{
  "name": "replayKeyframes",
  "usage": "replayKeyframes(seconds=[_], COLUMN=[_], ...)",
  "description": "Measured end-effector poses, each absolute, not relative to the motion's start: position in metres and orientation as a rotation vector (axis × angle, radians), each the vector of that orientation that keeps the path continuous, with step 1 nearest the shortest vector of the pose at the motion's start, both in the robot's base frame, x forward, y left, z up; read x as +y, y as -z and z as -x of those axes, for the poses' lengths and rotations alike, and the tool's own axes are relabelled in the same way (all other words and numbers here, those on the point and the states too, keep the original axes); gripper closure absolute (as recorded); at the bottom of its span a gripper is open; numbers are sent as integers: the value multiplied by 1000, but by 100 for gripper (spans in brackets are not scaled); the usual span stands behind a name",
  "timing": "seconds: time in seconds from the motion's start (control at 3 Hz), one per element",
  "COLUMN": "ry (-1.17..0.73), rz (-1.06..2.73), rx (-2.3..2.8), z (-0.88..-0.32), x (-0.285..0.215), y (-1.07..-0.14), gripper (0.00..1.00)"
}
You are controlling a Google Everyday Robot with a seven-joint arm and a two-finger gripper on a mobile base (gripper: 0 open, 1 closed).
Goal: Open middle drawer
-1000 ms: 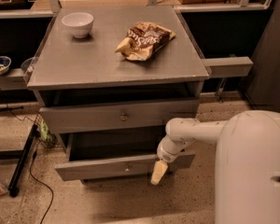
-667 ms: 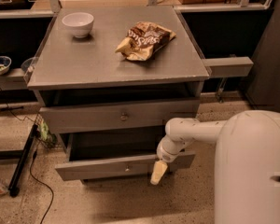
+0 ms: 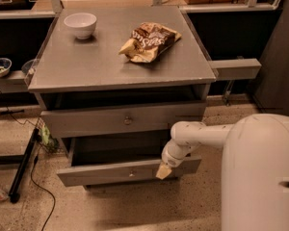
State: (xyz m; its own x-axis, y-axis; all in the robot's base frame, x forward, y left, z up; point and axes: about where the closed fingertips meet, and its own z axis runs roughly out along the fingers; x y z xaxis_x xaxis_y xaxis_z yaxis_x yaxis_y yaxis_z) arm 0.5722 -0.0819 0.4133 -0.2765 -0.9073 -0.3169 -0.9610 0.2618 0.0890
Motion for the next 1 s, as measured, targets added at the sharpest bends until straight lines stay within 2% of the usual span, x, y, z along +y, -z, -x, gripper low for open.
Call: replayKeyframes(seconds=[0.33, 0.67, 1.0], ry=[-392, -392, -393], rz=[1751, 1751, 1752], rx=[2327, 2327, 2327], z=[-572, -572, -574], x=[-82, -82, -83], y=[-413, -413, -416], gripper=[81, 100, 100])
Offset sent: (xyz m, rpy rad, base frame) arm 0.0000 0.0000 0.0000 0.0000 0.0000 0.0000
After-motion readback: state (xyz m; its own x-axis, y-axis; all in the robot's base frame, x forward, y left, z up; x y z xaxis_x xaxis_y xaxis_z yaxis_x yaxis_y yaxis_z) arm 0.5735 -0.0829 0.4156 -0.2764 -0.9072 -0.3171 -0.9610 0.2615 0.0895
